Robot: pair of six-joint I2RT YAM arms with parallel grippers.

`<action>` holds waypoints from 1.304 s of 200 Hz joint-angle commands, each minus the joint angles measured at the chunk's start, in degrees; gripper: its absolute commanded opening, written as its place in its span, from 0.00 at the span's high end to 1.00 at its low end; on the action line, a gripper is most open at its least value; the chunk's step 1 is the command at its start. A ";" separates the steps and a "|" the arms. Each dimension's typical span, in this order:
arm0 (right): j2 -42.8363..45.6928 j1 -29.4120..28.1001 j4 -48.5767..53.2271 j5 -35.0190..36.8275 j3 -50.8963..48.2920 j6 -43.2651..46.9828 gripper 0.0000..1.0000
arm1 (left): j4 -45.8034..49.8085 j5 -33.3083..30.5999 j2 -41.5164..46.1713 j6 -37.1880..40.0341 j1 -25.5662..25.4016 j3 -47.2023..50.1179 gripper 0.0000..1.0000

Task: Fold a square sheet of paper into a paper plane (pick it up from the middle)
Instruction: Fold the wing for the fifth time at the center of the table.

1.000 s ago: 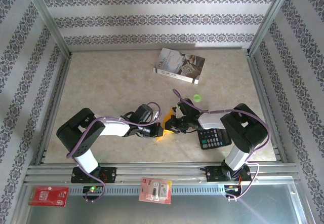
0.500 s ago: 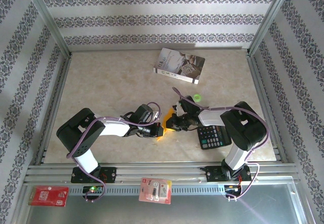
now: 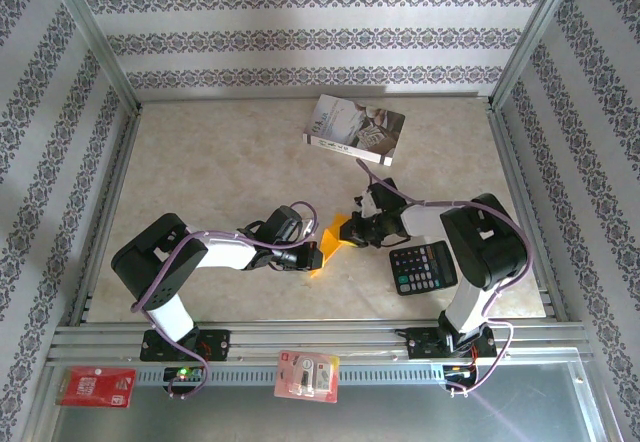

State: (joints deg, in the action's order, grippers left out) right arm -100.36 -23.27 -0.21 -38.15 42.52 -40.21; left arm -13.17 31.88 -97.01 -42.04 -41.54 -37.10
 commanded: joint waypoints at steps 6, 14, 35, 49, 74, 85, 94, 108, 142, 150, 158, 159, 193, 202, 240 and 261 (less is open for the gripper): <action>-3.16 4.96 1.62 10.27 0.88 1.32 0.91 | 10.78 -3.62 -1.16 1.58 0.48 2.67 1.00; -3.31 5.69 1.54 10.45 0.98 1.03 0.91 | 10.87 -3.58 -1.08 1.53 0.41 2.56 1.00; -3.48 7.18 1.52 10.99 1.37 1.08 0.91 | 11.07 -3.58 -0.81 1.77 0.46 2.43 1.00; -3.84 8.07 1.61 10.73 1.87 1.01 0.91 | 11.28 -3.62 -0.81 1.86 0.41 2.36 1.00; -4.63 9.61 1.78 10.82 2.73 0.70 0.91 | 11.41 -3.58 -0.81 2.00 0.41 2.34 1.00; -5.00 10.29 1.76 10.83 3.15 0.36 0.91 | 11.31 -3.60 -0.81 1.96 0.39 2.38 1.00; -5.28 10.92 1.84 11.01 3.47 0.01 0.91 | 11.27 -3.58 -0.90 1.98 0.45 2.34 1.00; -5.65 11.84 1.88 10.92 3.91 -0.87 0.91 | 11.19 -3.49 -0.94 2.01 0.43 2.30 1.00; -6.44 13.55 2.48 11.17 5.90 -1.62 0.91 | 10.89 -3.28 -1.16 1.90 0.45 2.51 1.00; -6.90 14.09 2.67 11.18 6.37 -2.01 0.91 | 10.80 -3.28 -1.25 1.88 0.36 2.48 1.00; -7.32 14.58 2.74 11.35 6.67 -2.30 0.91 | 10.79 -3.27 -1.25 1.89 0.38 2.42 1.00; -7.31 14.62 2.75 11.39 6.68 -2.36 0.91 | 10.79 -3.25 -1.25 1.88 0.39 2.40 1.00; -8.54 16.54 2.78 10.63 8.42 -2.79 0.91 | 10.65 -2.88 -1.16 1.82 0.40 2.20 1.00; -8.40 17.10 2.70 10.02 8.92 -2.95 0.91 | 10.82 -2.83 -1.17 1.86 0.38 1.89 1.00; -2.78 17.94 2.04 6.19 8.60 -2.43 0.90 | 10.09 -2.14 0.07 0.31 0.36 0.33 1.00; 3.32 16.71 1.50 5.56 5.80 -2.39 0.87 | 7.86 -1.51 1.33 -1.76 0.40 -1.55 0.93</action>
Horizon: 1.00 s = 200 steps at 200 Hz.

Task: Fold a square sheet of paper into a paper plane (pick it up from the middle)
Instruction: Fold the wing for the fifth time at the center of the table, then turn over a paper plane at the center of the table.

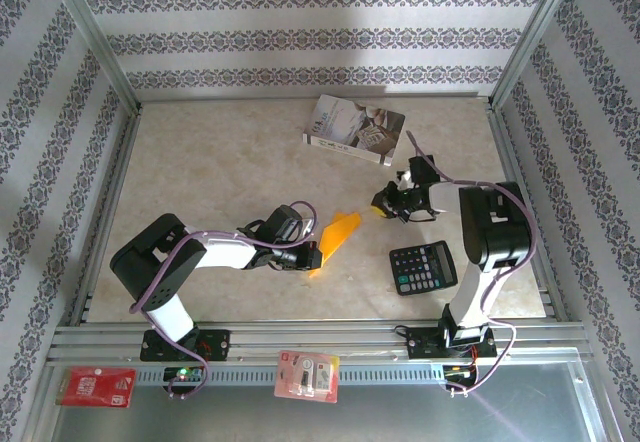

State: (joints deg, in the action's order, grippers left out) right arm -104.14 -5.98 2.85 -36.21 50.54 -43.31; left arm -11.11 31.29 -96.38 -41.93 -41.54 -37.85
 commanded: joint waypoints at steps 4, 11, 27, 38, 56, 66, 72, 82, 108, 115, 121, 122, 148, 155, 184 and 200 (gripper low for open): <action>8.50 -1.17 -1.41 4.07 -2.91 0.87 0.86 | 5.34 -0.76 1.10 -2.34 0.41 -1.24 0.91; 10.96 -2.35 -0.66 5.38 -4.06 1.34 0.85 | 4.58 -0.47 1.72 -2.98 0.38 -1.94 0.86; 16.69 -6.05 2.55 10.64 -6.58 2.58 0.81 | 3.37 -0.77 3.81 -3.93 0.74 -3.23 0.73; 20.40 -9.24 5.33 15.58 -7.95 2.79 0.76 | 3.43 -1.07 5.88 -4.24 1.78 -3.63 0.66; 25.11 -15.77 9.35 25.16 -9.43 2.17 0.68 | 5.31 -2.85 9.94 -4.05 5.16 -2.47 0.58; 26.78 -20.67 11.12 31.11 -9.19 1.39 0.62 | 6.75 -4.32 12.50 -3.64 7.86 -1.28 0.56; 27.12 -23.24 12.28 34.43 -8.62 0.86 0.58 | 7.58 -5.18 14.01 -3.40 9.52 -0.50 0.55; 26.79 -27.90 13.75 39.48 -7.20 -0.20 0.50 | 8.40 -5.71 16.03 -2.96 12.47 0.65 0.53; 21.32 -37.62 16.12 48.90 -1.92 -3.31 0.35 | 10.24 -4.50 18.18 -1.25 19.08 1.54 0.50; 18.96 -39.55 16.66 50.51 -0.22 -3.82 0.31 | 10.07 -4.15 18.32 -1.04 20.14 1.71 0.50; 16.86 -40.90 17.41 51.83 1.44 -4.28 0.28 | 9.82 -4.07 18.63 -0.83 20.64 1.80 0.50; 16.42 -41.10 17.56 52.06 1.68 -4.35 0.27 | 9.81 -4.05 18.66 -0.80 20.67 1.85 0.50; 8.37 -45.15 21.63 57.64 8.37 -4.95 0.20 | 8.41 -2.87 18.73 -0.61 21.23 2.34 0.49; 6.51 -45.95 22.55 59.03 9.64 -4.84 0.20 | 8.38 -2.62 18.62 -0.60 21.27 2.47 0.49; 0.68 -47.37 27.25 63.93 14.44 -4.59 0.19 | 7.12 -2.20 18.46 -0.40 21.46 3.59 0.49; -0.72 -47.45 28.87 65.18 15.38 -4.43 0.19 | 6.72 -1.81 18.24 -0.43 21.58 3.98 0.49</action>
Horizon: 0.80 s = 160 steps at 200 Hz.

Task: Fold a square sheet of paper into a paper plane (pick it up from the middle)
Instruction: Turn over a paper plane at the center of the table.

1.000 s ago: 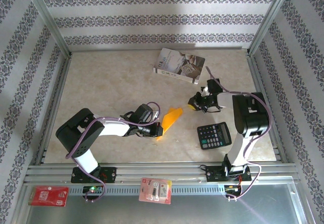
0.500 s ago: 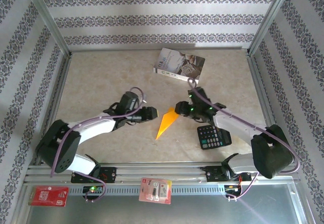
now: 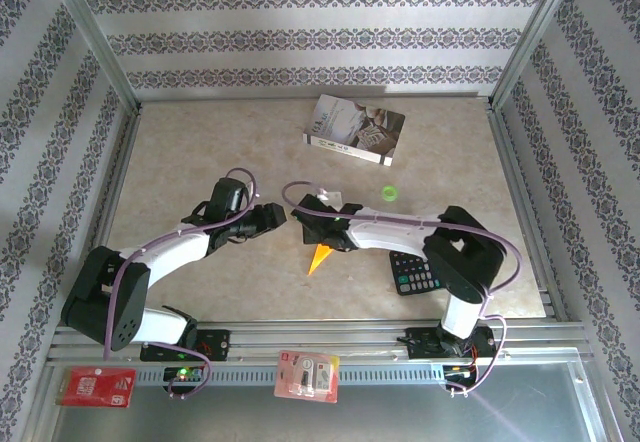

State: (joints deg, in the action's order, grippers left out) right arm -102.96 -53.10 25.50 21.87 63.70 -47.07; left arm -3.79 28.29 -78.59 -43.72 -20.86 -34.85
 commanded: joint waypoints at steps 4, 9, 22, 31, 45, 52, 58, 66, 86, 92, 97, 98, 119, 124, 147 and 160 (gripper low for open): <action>-2.14 -0.32 6.33 7.18 2.22 -0.66 0.19 | -0.68 1.38 0.38 1.40 0.84 1.03 0.49; -2.16 -0.29 6.47 7.14 2.09 -0.72 0.19 | -0.71 1.41 0.34 1.37 0.85 1.06 0.49; -1.94 -0.34 6.67 7.09 1.76 -0.74 0.20 | -0.69 1.41 0.36 1.57 0.83 1.14 0.49; -1.52 -0.33 7.34 7.13 1.61 -0.83 0.21 | -0.61 1.45 0.44 1.68 0.89 1.27 0.49; -0.45 -0.25 7.55 7.25 0.68 -0.95 0.23 | -0.46 1.50 0.38 1.92 0.91 1.13 0.49; 0.13 -0.18 7.55 7.13 0.03 -1.26 0.24 | -0.27 1.50 0.37 2.06 0.90 1.08 0.49; 0.61 -0.08 7.55 7.00 -0.44 -1.27 0.26 | -0.25 1.45 0.36 2.06 0.92 1.06 0.49; 1.12 -0.07 7.65 6.85 -0.97 -1.36 0.27 | -0.31 1.48 0.36 2.15 0.95 1.02 0.49; 2.35 0.36 7.47 5.49 -2.38 -1.97 0.33 | -0.10 1.75 0.27 2.15 0.96 0.89 0.49; 2.64 0.53 7.54 5.01 -2.74 -2.14 0.35 | -0.12 1.85 0.23 2.10 0.95 0.92 0.49; 2.90 0.67 7.55 4.88 -3.08 -2.23 0.37 | -0.01 1.89 0.24 2.15 0.99 0.89 0.49; 2.96 0.70 7.55 4.87 -3.16 -2.23 0.37 | 0.00 1.87 0.21 2.15 0.99 0.86 0.49; 4.06 1.05 7.47 4.32 -4.45 -2.50 0.47 | 0.10 2.13 0.10 2.15 0.92 0.78 0.49; 4.31 1.14 7.46 4.24 -4.60 -2.54 0.50 | 0.10 2.19 0.12 2.15 0.92 0.75 0.49; 4.98 1.56 7.39 3.88 -5.54 -2.72 0.61 | -0.06 2.44 0.01 1.87 0.97 0.82 0.49; 5.22 1.73 7.37 3.83 -5.89 -2.81 0.67 | -0.25 2.63 -0.24 1.80 0.93 0.92 0.49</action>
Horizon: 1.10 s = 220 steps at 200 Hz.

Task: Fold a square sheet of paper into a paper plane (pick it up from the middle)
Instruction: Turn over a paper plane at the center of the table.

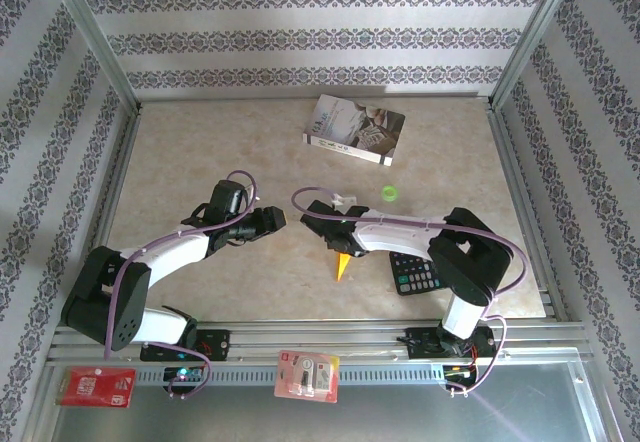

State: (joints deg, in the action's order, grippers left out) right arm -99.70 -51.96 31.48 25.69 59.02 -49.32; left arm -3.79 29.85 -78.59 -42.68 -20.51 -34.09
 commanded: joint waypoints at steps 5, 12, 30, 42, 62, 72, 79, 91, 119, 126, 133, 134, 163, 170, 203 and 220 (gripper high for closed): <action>2.00 0.70 1.39 0.12 -1.35 -0.64 0.69 | -0.22 1.06 -0.21 0.74 0.59 0.11 0.49; 2.22 0.82 1.39 0.04 -1.62 -0.76 0.73 | -0.21 1.13 -0.21 0.70 0.57 0.08 0.49; 3.03 1.23 1.32 0.30 -2.17 -0.69 0.82 | -0.18 0.93 -0.17 0.17 0.65 0.30 0.49; 3.97 1.50 1.25 0.44 -2.46 -0.60 0.89 | -0.33 0.94 -0.13 -0.03 0.64 0.48 0.49; 6.10 1.93 -0.20 -0.36 -2.92 0.25 0.99 | -0.80 0.94 0.12 -0.54 0.62 0.67 0.48; 7.36 2.04 -2.68 -2.09 -3.25 1.39 1.00 | -1.18 0.68 0.43 -0.86 0.69 0.91 0.47; 8.24 2.04 -5.26 -4.09 -3.47 2.47 1.00 | -1.64 0.56 0.59 -1.07 0.97 1.26 0.46; 9.50 2.04 -9.70 -7.97 -3.61 3.29 1.00 | -2.79 0.69 0.78 -1.93 1.95 2.10 0.45; 11.28 1.96 -20.23 -16.72 -3.04 2.53 1.00 | -6.19 2.03 2.46 -5.13 5.55 5.03 0.44; 11.56 2.00 -22.47 -18.19 -3.28 2.05 1.00 | -6.86 2.00 3.16 -5.89 6.21 5.71 0.44; 11.75 1.97 -24.49 -19.28 -3.60 1.57 1.00 | -7.17 1.67 3.99 -6.65 6.52 6.25 0.44; 11.73 1.96 -24.78 -19.37 -3.67 1.54 1.00 | -7.18 1.60 4.11 -6.73 6.57 6.33 0.44; 10.99 3.62 -30.94 -22.23 -7.14 -0.47 1.00 | -9.66 2.55 5.84 -8.28 6.58 7.93 0.44; 10.56 4.28 -32.31 -22.76 -8.46 -0.87 1.00 | -10.57 3.12 5.77 -8.70 6.52 8.28 0.44; 8.66 6.81 -40.46 -25.53 -15.61 -2.88 1.00 | -15.93 4.95 4.96 -11.24 4.88 10.13 0.44; 8.38 7.23 -42.49 -25.43 -18.25 -3.54 1.00 | -17.61 4.83 3.99 -11.93 2.63 10.27 0.43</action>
State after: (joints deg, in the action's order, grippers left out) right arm -90.35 -45.12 -4.51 2.22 44.27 -50.92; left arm -15.16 33.06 -73.65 -52.01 -15.22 -24.36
